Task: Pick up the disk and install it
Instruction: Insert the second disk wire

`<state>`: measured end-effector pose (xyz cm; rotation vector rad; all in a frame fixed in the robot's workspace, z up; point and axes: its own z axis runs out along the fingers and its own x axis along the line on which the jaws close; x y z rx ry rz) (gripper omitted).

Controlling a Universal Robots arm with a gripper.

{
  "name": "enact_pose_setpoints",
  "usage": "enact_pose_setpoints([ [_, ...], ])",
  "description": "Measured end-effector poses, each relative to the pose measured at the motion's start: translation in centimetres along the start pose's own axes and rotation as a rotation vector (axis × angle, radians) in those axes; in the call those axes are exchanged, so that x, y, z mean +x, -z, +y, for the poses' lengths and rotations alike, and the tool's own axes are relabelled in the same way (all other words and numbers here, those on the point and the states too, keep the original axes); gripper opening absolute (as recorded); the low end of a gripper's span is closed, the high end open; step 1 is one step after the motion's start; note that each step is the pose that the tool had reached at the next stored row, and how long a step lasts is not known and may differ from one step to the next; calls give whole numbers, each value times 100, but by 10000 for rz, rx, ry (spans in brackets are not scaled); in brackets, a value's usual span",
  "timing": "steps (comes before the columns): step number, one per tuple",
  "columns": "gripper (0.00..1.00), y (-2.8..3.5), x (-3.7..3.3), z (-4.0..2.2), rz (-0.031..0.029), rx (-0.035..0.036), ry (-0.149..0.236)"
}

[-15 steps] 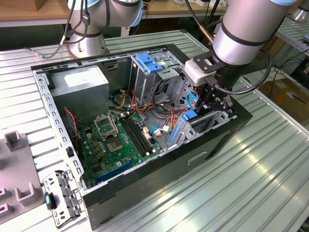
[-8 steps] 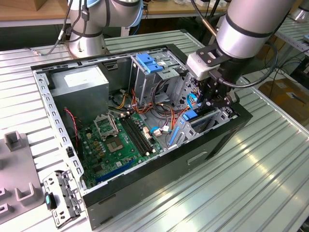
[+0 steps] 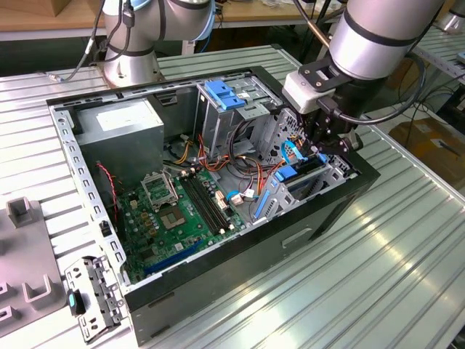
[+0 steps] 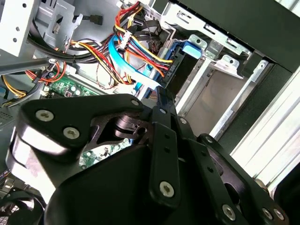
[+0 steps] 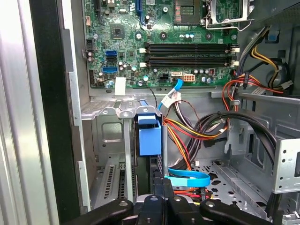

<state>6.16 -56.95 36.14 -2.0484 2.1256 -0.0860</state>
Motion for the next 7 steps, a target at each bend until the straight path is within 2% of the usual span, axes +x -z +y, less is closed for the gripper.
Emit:
enact_pose_setpoints([
  [7,11,0,-3,0,7,0,1],
])
